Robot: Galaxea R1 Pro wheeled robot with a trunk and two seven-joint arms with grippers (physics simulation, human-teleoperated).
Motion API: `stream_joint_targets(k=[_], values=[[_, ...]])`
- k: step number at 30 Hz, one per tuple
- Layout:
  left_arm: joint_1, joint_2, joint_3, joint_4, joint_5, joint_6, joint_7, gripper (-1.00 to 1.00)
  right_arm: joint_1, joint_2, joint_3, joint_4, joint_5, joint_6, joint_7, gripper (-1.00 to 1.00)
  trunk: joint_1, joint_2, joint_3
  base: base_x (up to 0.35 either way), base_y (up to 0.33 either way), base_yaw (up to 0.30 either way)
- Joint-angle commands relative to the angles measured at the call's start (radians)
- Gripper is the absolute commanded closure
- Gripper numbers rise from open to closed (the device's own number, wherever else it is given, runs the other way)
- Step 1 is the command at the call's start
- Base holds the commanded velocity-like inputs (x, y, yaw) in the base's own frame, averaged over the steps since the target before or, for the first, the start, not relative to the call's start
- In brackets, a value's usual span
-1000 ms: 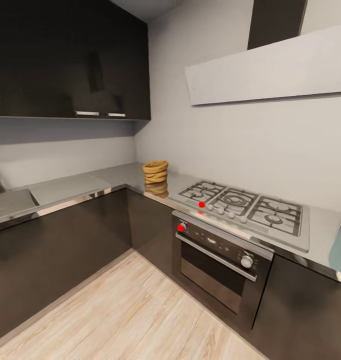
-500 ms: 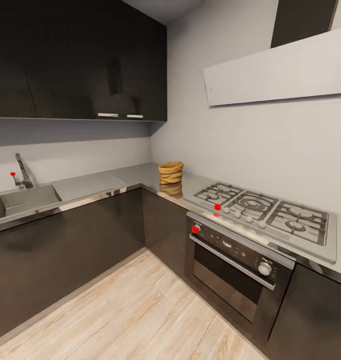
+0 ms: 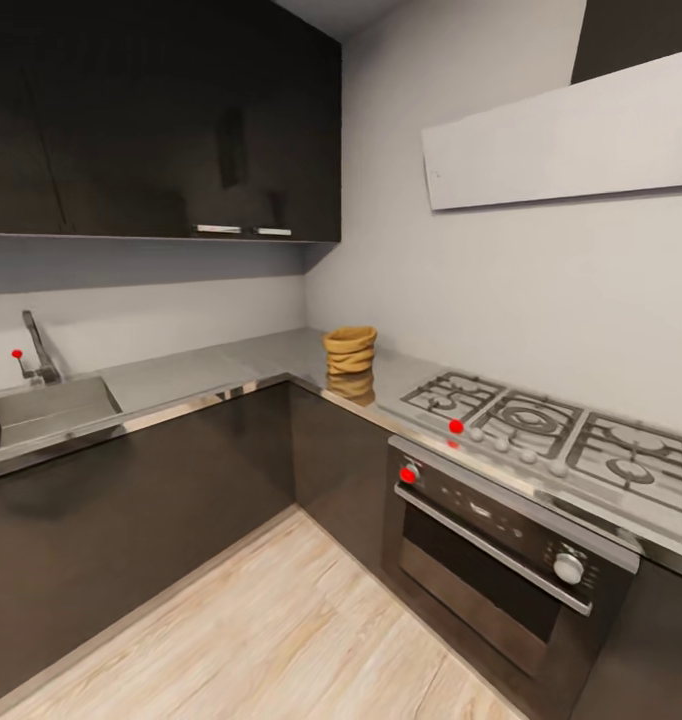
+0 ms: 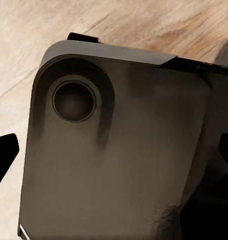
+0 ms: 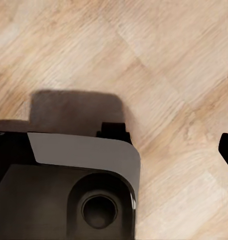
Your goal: In the kitchen, take the popcorn bag from the countertop, put it into the microwave, and heat it until the popcorn is cooked so the cooked popcorn ends up inside the bag.
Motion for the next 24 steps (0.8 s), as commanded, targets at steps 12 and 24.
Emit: stream_joint_targets(k=[12,24], values=[[0.000,-0.002,0.005,0.000,0.004,-0.001,0.000,-1.00,-0.001,-0.003,-0.005,0.003,0.010,-0.008,0.000,-1.00,0.001,-0.001,-0.001,0.251,0.215,0.000],[0.000,-0.002,0.004,0.000,0.004,-0.003,0.000,-1.00,-0.001,-0.003,-0.006,0.002,0.010,-0.009,-0.002,-1.00,0.001,-0.001,-0.001,0.249,0.183,0.000]])
